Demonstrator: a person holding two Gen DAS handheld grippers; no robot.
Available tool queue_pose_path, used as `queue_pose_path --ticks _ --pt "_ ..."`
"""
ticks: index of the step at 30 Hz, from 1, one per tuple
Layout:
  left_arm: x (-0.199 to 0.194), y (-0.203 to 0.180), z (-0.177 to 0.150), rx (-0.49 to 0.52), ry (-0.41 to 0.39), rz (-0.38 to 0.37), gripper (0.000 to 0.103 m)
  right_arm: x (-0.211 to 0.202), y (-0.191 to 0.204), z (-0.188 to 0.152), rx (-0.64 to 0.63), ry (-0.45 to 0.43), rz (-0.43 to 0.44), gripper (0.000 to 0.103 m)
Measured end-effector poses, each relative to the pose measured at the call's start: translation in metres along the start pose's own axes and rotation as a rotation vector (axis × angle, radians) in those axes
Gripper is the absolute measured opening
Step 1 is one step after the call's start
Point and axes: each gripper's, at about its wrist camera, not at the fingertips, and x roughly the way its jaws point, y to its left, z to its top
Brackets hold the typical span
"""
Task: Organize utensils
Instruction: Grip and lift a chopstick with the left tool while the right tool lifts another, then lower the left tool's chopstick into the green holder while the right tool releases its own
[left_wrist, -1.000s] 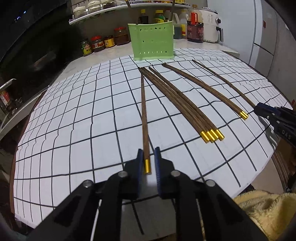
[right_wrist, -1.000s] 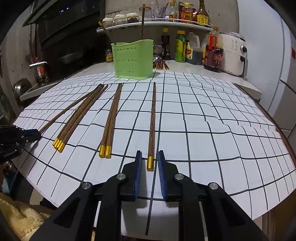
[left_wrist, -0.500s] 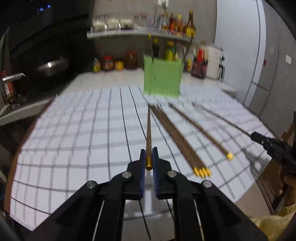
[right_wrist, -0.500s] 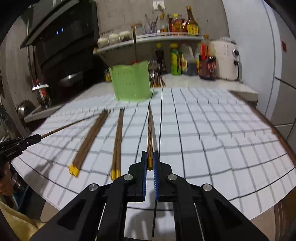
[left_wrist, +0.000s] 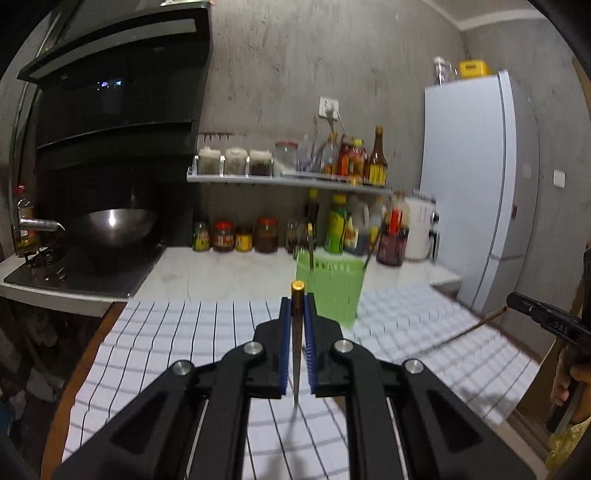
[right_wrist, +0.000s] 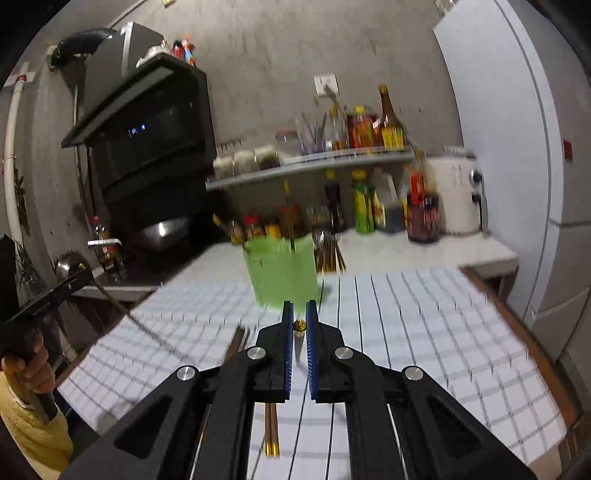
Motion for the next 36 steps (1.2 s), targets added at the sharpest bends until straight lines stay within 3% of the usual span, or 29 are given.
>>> queue_pose_path --ticks 7,18,24,30,36 --pt "0.02 0.01 0.012 -0.024 0.01 0.005 0.007 0.018 0.008 0.043 -0.053 -0.032 -0.006 0.007" --pt "0.035 0.009 0.017 0.034 0.062 0.001 0.007 0.058 0.012 0.061 -0.095 0.01 -0.025 0.008" --pt "0.051 0.001 0.004 0.075 0.162 0.016 0.007 0.07 0.015 0.048 -0.112 0.039 -0.022 0.008" --pt "0.063 0.001 -0.01 0.072 0.225 0.012 0.007 0.092 0.016 0.021 -0.108 0.144 -0.006 0.007" --pt "0.056 -0.004 -0.014 0.084 0.198 0.022 0.006 0.087 0.018 0.011 -0.115 0.146 -0.018 0.007"
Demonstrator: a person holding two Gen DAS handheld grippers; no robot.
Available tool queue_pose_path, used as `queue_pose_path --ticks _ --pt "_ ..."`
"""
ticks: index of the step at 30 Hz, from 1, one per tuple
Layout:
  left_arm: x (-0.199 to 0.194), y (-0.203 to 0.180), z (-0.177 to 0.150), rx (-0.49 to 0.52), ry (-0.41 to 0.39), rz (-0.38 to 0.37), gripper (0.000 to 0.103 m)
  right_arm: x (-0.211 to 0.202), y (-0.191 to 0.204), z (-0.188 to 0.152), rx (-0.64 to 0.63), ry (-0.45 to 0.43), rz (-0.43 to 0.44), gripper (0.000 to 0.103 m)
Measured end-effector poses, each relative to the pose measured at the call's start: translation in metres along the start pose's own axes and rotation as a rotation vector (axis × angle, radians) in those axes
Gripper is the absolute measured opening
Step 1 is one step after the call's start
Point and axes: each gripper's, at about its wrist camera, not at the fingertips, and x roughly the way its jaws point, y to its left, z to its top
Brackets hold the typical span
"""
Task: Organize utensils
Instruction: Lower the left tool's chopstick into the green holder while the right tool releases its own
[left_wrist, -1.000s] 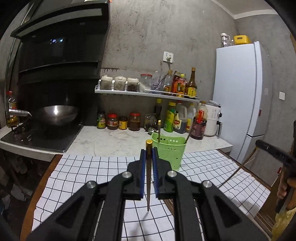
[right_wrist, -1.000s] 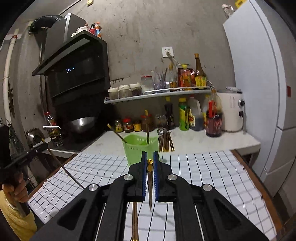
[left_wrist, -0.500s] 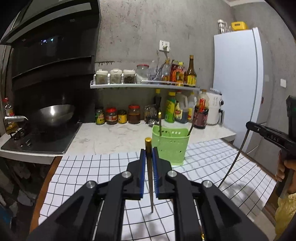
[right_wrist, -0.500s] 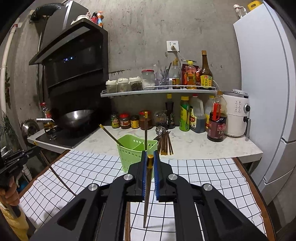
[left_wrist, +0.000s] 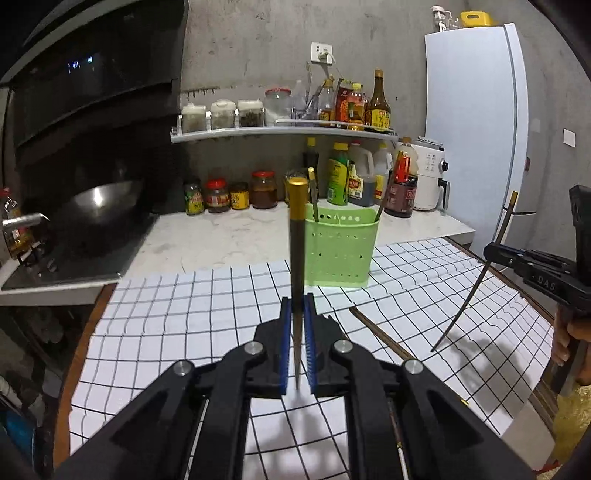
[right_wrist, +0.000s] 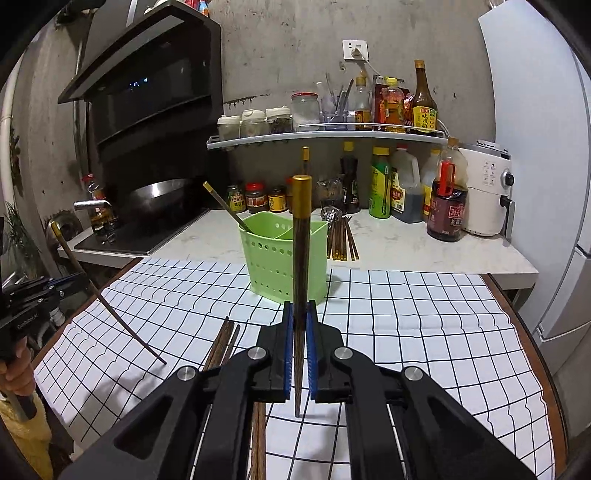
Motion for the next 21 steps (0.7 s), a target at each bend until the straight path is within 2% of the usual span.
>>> queue_pose_path --ticks 5,9,15,18,21 --pt "-0.008 -0.005 0.009 0.001 -0.053 -0.019 0.006 -0.007 -0.002 0.007 -0.013 -0.042 -0.027 0.007" --pt "-0.01 -0.009 0.032 -0.008 -0.124 -0.038 0.006 -0.011 -0.007 0.024 -0.016 -0.101 -0.049 0.007" --pt "-0.001 -0.018 0.105 -0.026 -0.277 -0.083 0.006 -0.019 0.0 0.081 -0.022 -0.286 0.028 0.007" --pt "0.017 -0.025 0.145 -0.016 -0.341 -0.069 0.006 -0.016 0.015 0.112 -0.054 -0.39 0.03 0.007" --pt "0.05 -0.029 0.167 -0.03 -0.33 -0.074 0.006 0.002 0.025 0.132 -0.088 -0.437 -0.003 0.007"
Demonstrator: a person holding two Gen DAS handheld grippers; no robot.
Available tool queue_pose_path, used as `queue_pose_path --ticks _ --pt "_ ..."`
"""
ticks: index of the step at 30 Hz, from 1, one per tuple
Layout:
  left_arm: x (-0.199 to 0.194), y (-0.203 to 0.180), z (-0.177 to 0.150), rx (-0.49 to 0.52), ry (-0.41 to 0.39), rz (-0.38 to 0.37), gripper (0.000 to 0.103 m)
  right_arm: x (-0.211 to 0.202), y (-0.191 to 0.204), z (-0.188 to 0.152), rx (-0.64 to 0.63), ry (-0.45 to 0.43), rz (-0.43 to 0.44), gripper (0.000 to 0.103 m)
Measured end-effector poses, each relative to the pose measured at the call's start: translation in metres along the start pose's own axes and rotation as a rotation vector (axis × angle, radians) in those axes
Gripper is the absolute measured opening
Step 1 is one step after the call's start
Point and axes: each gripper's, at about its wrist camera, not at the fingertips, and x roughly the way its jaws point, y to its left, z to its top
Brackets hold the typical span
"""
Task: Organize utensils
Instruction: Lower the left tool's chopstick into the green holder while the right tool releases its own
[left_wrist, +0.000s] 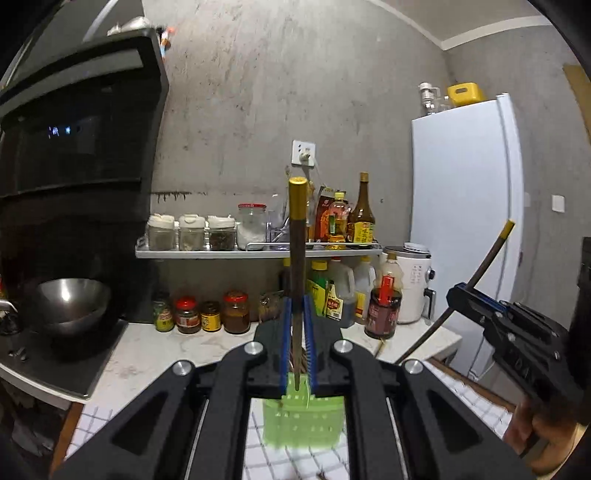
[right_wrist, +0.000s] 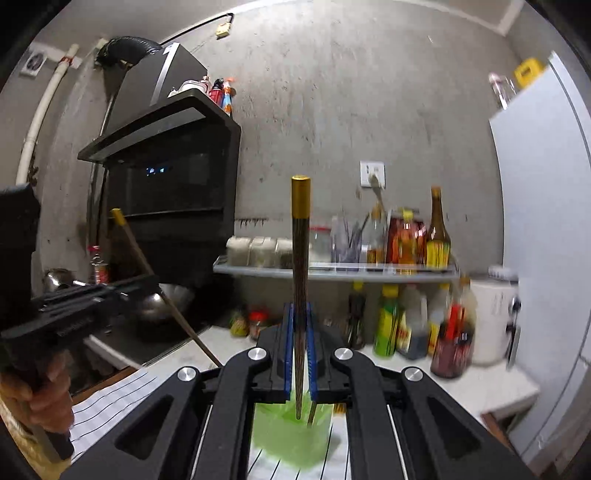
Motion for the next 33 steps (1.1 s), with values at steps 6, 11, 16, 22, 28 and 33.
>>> queue_pose_path --ticks 6,11,16,22,28,33 --pt "0.073 0.005 -0.021 -0.014 0.119 -0.009 0.006 0.072 -0.002 -0.028 -0.02 0.132 -0.013 0.007" --pt "0.118 0.011 -0.046 -0.015 0.227 -0.012 0.007 0.106 -0.007 -0.053 -0.016 0.244 -0.017 0.008" --pt "0.126 0.018 -0.051 -0.034 0.247 -0.003 0.007 0.104 -0.008 -0.048 -0.02 0.248 -0.032 0.037" --pt "0.08 0.018 -0.033 -0.024 0.178 0.011 0.011 0.071 -0.008 -0.031 -0.034 0.202 -0.035 0.037" --pt "0.012 0.014 -0.043 -0.004 0.16 0.059 0.021 0.011 -0.01 -0.036 -0.042 0.22 -0.035 0.037" --pt "-0.032 0.011 -0.103 0.019 0.303 0.105 0.021 -0.03 -0.011 -0.075 -0.013 0.315 -0.023 0.037"
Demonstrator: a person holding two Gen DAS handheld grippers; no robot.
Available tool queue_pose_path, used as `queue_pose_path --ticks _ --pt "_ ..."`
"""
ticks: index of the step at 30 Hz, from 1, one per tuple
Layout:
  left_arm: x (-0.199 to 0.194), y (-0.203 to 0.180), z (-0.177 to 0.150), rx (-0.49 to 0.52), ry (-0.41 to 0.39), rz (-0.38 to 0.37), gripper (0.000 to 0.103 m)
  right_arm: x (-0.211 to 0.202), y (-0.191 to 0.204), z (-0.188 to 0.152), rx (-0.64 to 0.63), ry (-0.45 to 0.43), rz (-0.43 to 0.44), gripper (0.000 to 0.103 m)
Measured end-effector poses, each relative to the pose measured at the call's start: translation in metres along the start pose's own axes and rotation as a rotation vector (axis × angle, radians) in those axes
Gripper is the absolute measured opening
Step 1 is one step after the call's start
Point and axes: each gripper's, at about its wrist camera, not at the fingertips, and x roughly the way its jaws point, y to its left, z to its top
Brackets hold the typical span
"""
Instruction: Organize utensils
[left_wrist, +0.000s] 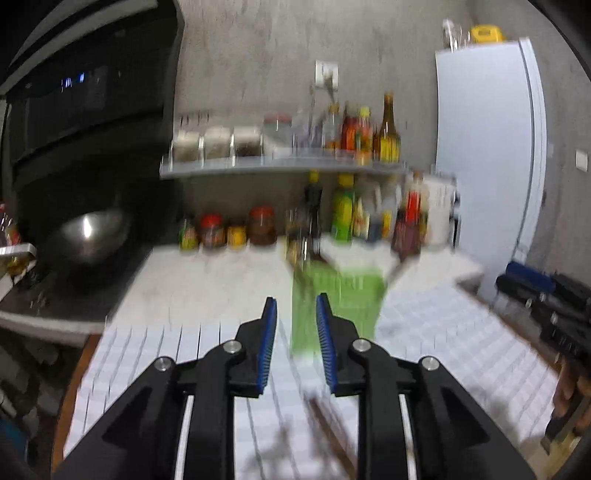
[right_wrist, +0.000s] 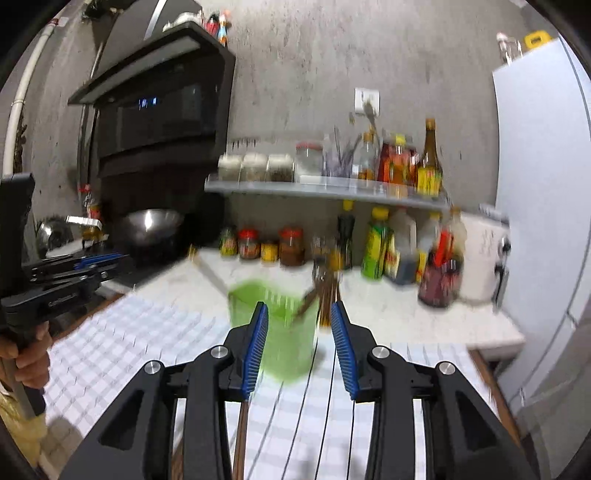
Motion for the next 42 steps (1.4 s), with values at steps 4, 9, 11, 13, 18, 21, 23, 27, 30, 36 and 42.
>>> queue_pose_path --ticks 4,9,11,13,18,21,23,27,30,36,42 --pt "-0.002 -0.003 -0.063 0.01 0.141 0.039 0.021 -0.015 0.0 -0.054 0.037 0.101 0.008 0.037" --pt "0.008 -0.003 -0.136 -0.067 0.363 -0.009 0.021 -0.023 0.007 -0.11 0.066 0.219 0.014 0.037" --pt "0.009 -0.002 -0.151 -0.11 0.408 -0.042 0.021 -0.023 0.01 -0.13 0.086 0.265 0.017 0.037" --pt "0.012 -0.001 -0.163 -0.167 0.453 -0.096 0.021 -0.021 0.012 -0.146 0.115 0.311 0.031 0.037" --pt "0.015 -0.009 -0.17 -0.176 0.481 -0.151 0.022 -0.005 0.019 -0.169 0.163 0.399 0.089 0.036" --pt "0.019 -0.013 -0.171 -0.154 0.487 -0.152 0.022 0.005 0.024 -0.173 0.154 0.433 0.12 0.03" --pt "0.024 -0.017 -0.169 -0.151 0.491 -0.15 0.022 0.013 0.026 -0.173 0.139 0.452 0.129 0.027" --pt "0.027 -0.016 -0.167 -0.155 0.498 -0.15 0.022 0.023 0.027 -0.176 0.132 0.48 0.149 0.023" --pt "0.028 -0.014 -0.165 -0.159 0.497 -0.147 0.022 0.028 0.029 -0.175 0.12 0.494 0.158 0.021" --pt "0.03 -0.016 -0.164 -0.153 0.5 -0.156 0.022 0.037 0.037 -0.175 0.043 0.501 0.119 0.008" --pt "0.031 -0.029 -0.16 -0.153 0.482 -0.18 0.022 0.033 0.018 -0.177 0.097 0.499 0.075 0.007"
